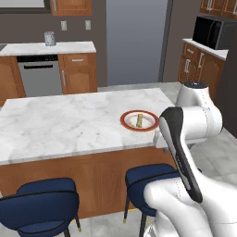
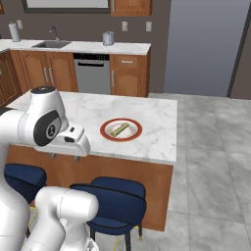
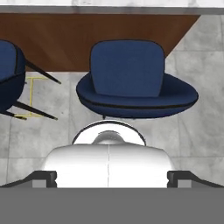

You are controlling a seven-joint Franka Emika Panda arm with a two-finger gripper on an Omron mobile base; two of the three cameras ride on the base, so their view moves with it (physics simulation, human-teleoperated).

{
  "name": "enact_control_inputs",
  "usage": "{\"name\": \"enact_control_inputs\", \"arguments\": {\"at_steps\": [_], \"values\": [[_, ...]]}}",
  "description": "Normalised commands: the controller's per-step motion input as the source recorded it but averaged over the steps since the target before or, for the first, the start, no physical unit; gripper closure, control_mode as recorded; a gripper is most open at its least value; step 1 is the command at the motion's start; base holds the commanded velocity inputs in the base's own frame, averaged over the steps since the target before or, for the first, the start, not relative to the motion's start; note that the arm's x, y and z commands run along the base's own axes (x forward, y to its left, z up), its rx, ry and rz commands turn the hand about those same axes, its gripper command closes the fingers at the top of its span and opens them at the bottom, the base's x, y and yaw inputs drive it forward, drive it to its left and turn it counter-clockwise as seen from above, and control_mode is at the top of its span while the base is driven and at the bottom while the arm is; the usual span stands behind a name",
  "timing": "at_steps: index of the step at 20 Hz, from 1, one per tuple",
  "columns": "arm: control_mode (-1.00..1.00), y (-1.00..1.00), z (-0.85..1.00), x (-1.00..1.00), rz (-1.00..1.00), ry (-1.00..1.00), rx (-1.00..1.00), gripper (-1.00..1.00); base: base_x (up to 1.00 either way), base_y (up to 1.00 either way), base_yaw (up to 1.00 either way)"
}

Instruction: Retrieve the butter from the fridge and place it on a plate on the dining table. Then retrieve the butter knife by the fridge and place it near the plate.

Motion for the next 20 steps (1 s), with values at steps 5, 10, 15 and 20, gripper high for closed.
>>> {"name": "enact_control_inputs", "arguments": {"at_steps": [5, 10, 15, 20], "values": [[1.00, 0.00, -0.02, -0.04, 0.01, 0.00, 0.00, -1.00, -0.15, 0.01, 0.06], [1.00, 0.00, 0.00, 0.00, 0.00, 0.00, 0.00, -1.00, -0.53, 0.05, 0.30], [1.00, 0.00, 0.00, 0.00, 0.00, 0.00, 0.00, -1.00, -0.73, 0.00, 0.38], [1.00, 0.00, 0.00, 0.00, 0.00, 0.00, 0.00, -1.00, -0.40, -0.02, 0.47]]}}
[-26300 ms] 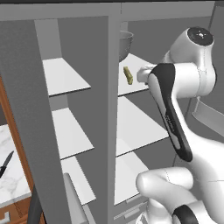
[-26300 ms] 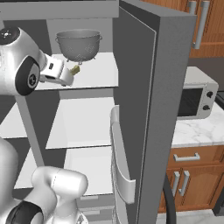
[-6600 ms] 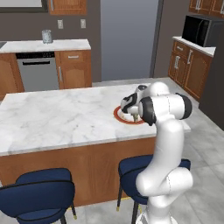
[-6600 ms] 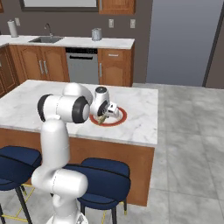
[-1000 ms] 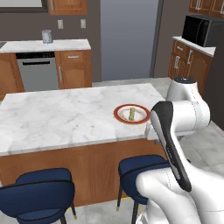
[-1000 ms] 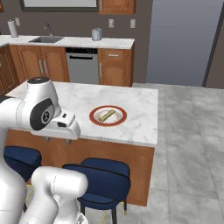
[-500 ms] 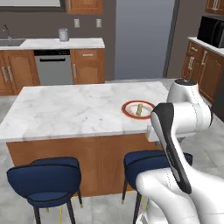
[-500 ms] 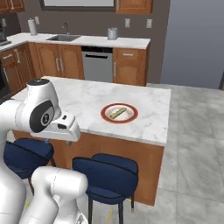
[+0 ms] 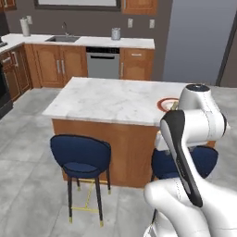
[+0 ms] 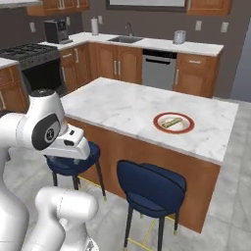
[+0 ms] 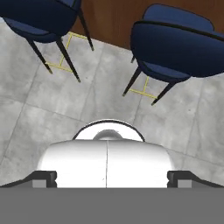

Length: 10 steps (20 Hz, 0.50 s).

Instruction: Retrieve the butter from the fridge and place it on a plate on the dining table. Then retrieve the butter knife by the fridge and place it near the plate.

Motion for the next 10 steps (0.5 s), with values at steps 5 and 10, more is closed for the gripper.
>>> {"name": "enact_control_inputs", "arguments": {"at_steps": [5, 10], "values": [[1.00, 0.00, 0.00, 0.00, 0.00, 0.00, 0.00, -1.00, -0.25, -0.19, 0.50], [1.00, 0.00, 0.00, 0.00, 0.00, 0.00, 0.00, -1.00, -0.17, 0.14, 0.77]]}}
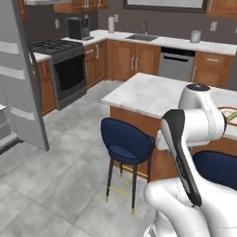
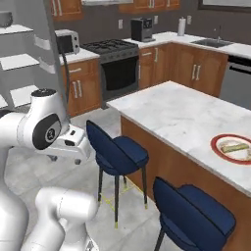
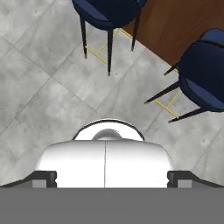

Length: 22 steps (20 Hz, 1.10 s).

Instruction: Retrieve the butter from the fridge and place it on a plate on the dining table. Then retrieve the butter knife by the fridge and place it near the plate.

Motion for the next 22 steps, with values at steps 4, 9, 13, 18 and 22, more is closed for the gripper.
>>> {"name": "enact_control_inputs", "arguments": {"at_steps": [4, 9, 13, 18, 22], "values": [[1.00, 0.00, 0.00, 0.00, 0.00, 0.00, 0.00, -1.00, -0.23, 0.45, 0.85], [1.00, 0.00, 0.00, 0.00, 0.00, 0.00, 0.00, -1.00, -0.28, 0.54, 0.74], [1.00, 0.00, 0.00, 0.00, 0.00, 0.00, 0.00, -1.00, 0.00, 0.98, 0.48], [1.00, 0.00, 0.00, 0.00, 0.00, 0.00, 0.00, -1.00, 0.13, 0.98, 0.41], [1.00, 0.00, 0.00, 0.00, 0.00, 0.00, 0.00, -1.00, 0.54, 0.54, 0.47]]}}
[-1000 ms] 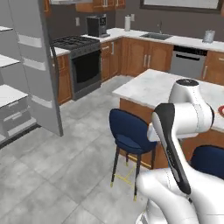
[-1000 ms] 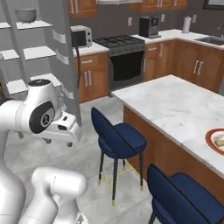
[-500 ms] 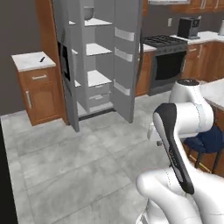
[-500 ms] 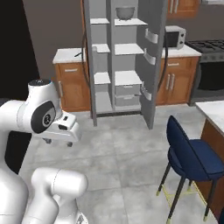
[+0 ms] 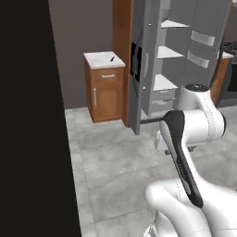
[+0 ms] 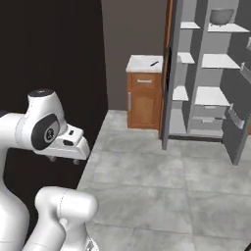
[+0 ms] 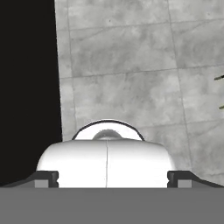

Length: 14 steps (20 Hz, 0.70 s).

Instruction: Retrieve the butter from the fridge and place it on a plate on the dining table. Then retrieve the butter knife by the fridge and place it near the plate.

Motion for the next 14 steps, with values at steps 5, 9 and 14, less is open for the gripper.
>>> {"name": "enact_control_inputs", "arguments": {"at_steps": [5, 9, 14], "values": [[1.00, 0.00, 0.00, 0.00, 0.00, 0.00, 0.00, -1.00, 0.87, -0.03, 0.25], [1.00, 0.00, 0.00, 0.00, 0.00, 0.00, 0.00, -1.00, 0.92, -0.09, 0.15], [1.00, 0.00, 0.00, 0.00, 0.00, 0.00, 0.00, -1.00, 0.98, 0.09, -0.01]]}}
